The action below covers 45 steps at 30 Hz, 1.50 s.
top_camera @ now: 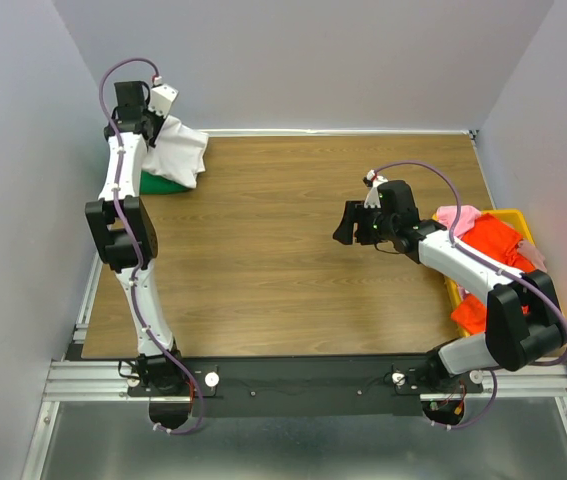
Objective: Fold and stack the t-shirts
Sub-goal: Neatly place the folded tshirt to the corner, then reset both grippers
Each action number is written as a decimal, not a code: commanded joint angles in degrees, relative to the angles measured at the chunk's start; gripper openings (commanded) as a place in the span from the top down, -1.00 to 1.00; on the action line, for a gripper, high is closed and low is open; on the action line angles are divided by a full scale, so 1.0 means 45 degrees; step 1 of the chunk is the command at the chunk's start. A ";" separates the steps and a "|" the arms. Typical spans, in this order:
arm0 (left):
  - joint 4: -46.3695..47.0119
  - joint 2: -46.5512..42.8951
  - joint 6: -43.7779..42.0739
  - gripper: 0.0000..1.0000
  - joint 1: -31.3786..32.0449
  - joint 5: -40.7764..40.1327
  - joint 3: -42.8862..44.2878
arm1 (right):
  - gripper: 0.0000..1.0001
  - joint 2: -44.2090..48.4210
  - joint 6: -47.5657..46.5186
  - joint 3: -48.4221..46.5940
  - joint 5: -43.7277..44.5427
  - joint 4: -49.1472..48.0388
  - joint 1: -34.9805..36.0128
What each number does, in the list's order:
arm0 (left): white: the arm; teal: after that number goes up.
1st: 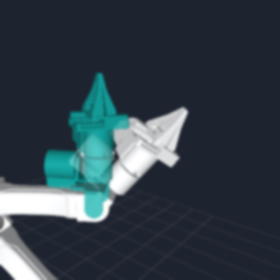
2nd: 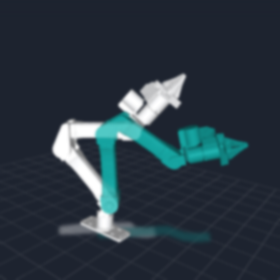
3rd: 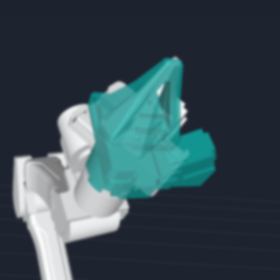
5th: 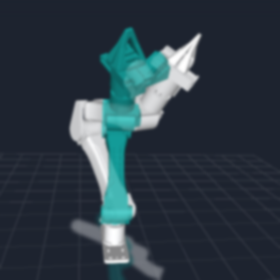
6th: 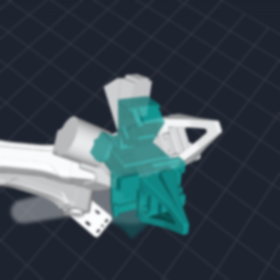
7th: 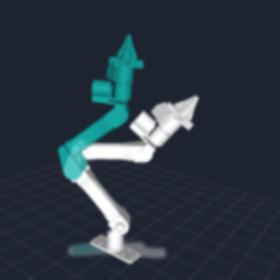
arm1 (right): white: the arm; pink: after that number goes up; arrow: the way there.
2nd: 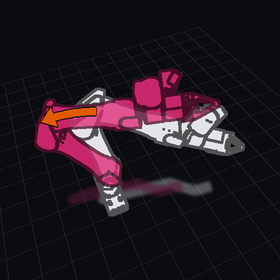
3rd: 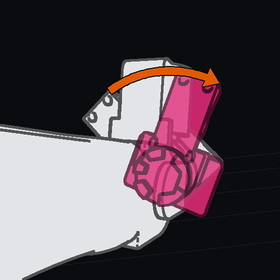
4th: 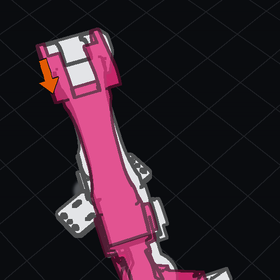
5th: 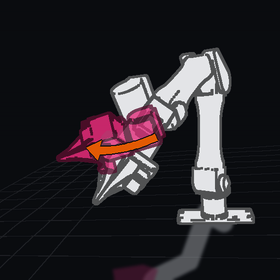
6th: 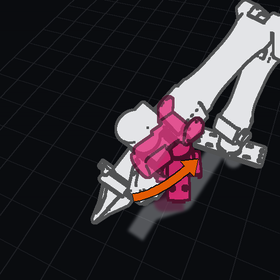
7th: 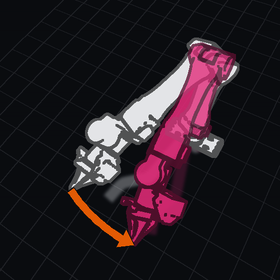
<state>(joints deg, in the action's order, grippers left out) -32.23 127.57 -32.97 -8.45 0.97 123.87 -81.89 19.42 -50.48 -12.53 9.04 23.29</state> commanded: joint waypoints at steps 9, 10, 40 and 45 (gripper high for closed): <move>0.1497 0.0364 0.2033 -0.97 -0.0642 -0.1914 0.0130 | -0.55 0.0326 -0.0233 0.0339 -0.0281 -0.0094 0.0040; 0.1575 0.0246 0.2227 -0.97 -0.0642 -0.2012 -0.0026 | -0.56 0.0345 -0.0253 0.0358 -0.0281 -0.0094 0.0040; 1.0561 -1.4422 1.2423 -0.97 0.8673 -0.3888 -1.8659 | -0.63 0.3118 -0.0253 0.1138 0.5692 -0.0309 0.0040; 1.0092 -1.5006 1.2600 -0.97 0.9240 -0.4200 -1.9129 | -0.65 0.3606 0.0117 0.1588 0.6359 -0.0290 0.0040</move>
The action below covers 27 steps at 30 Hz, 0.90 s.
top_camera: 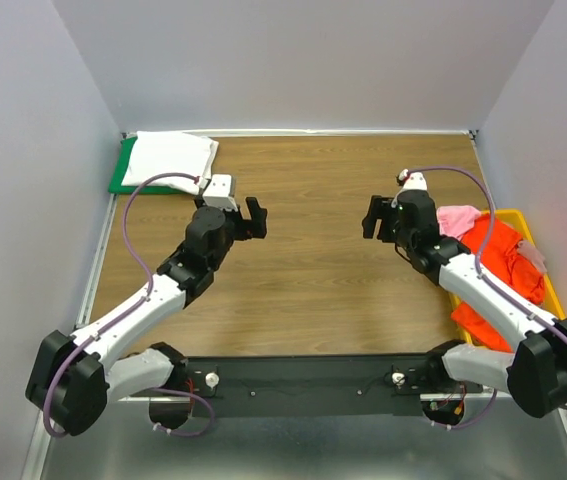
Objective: Fold and stack the t-shirts
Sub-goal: Reset both grippers
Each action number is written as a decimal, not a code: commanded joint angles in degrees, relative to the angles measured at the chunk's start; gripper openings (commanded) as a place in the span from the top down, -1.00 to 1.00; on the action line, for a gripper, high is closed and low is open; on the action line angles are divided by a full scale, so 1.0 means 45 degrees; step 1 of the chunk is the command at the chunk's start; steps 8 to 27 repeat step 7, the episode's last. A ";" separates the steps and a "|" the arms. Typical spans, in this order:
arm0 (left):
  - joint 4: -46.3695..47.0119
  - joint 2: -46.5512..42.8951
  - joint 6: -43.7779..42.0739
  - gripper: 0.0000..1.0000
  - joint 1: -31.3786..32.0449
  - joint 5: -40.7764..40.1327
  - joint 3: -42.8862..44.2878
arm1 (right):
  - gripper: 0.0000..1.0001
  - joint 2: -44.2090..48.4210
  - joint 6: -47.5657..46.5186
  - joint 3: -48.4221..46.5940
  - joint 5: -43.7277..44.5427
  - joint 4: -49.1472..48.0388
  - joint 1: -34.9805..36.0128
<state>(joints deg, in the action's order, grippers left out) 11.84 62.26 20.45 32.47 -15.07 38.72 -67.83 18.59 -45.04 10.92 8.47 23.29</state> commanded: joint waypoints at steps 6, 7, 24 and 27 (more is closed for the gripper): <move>-0.0207 -0.1316 -0.0051 -0.97 0.0129 -0.1239 -0.0285 | -0.70 0.1147 0.0751 0.1121 0.2182 -0.0105 0.0039; -0.0363 -0.1374 -0.0168 -0.97 0.0148 -0.1376 -0.0226 | -0.71 0.1245 0.0849 0.1237 0.2241 -0.0047 0.0020; -0.0363 -0.1374 -0.0168 -0.97 0.0148 -0.1376 -0.0226 | -0.71 0.1245 0.0849 0.1237 0.2241 -0.0047 0.0020; -0.0363 -0.1374 -0.0168 -0.97 0.0148 -0.1376 -0.0226 | -0.71 0.1245 0.0849 0.1237 0.2241 -0.0047 0.0020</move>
